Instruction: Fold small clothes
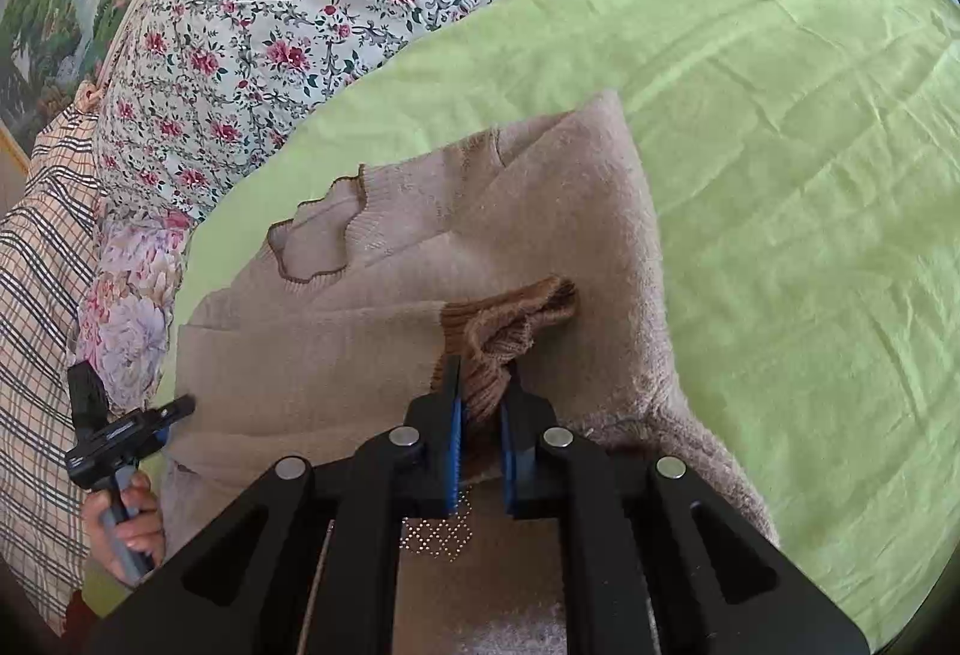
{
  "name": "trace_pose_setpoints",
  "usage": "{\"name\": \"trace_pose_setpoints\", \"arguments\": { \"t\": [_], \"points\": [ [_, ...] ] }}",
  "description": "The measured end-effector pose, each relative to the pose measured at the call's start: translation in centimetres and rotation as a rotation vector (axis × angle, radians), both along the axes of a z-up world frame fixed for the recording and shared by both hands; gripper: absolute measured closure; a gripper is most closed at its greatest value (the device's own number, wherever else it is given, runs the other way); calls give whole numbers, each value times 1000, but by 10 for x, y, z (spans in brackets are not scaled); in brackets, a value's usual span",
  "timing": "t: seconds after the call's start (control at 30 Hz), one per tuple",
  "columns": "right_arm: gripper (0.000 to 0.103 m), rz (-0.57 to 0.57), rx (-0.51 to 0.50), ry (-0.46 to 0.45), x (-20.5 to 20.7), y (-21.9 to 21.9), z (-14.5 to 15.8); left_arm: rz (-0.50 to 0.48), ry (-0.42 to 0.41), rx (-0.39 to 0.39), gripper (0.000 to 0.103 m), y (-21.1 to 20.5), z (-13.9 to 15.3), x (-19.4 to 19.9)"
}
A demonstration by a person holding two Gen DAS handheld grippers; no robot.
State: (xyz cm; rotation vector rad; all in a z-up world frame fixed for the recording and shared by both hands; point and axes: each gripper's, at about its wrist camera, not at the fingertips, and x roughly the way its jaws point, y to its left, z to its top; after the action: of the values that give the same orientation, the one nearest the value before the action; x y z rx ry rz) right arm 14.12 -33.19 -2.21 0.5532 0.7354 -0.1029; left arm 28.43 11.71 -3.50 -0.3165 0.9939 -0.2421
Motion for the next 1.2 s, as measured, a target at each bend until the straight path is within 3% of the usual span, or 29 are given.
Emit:
{"name": "trace_pose_setpoints", "arguments": {
  "t": [0.13, 0.2, 0.33, 0.53, 0.63, 0.73, 0.8, 0.93, 1.2],
  "points": [
    [92, 9, -126, -161, -13, 11, 36, 47, -125, 78, 97, -9, 13, -12],
    [92, -6, -178, -76, -3, 11, 30, 61, -131, 117, 97, -13, 10, -13],
    [91, -22, -179, 125, 19, 3, -11, 68, -119, 187, 96, -20, 2, -10],
    [84, -96, -176, 96, -6, -4, 7, 68, -105, 265, 85, -23, 7, -22],
    [83, -97, -125, 63, -33, -6, 17, 67, -101, 245, 84, -17, 15, -46],
    [74, -74, -98, 19, -62, 0, 26, 60, -113, 209, 66, -10, 26, -81],
    [63, -42, -82, -13, -83, 8, 30, 53, -119, 184, 57, -7, 32, -106],
    [62, 38, -36, -19, -118, 23, 27, 23, -99, 127, 47, 0, 33, -157],
    [62, 124, -22, -30, -180, 38, 19, 14, -9, 97, 46, 13, 13, -253]
  ]
}}
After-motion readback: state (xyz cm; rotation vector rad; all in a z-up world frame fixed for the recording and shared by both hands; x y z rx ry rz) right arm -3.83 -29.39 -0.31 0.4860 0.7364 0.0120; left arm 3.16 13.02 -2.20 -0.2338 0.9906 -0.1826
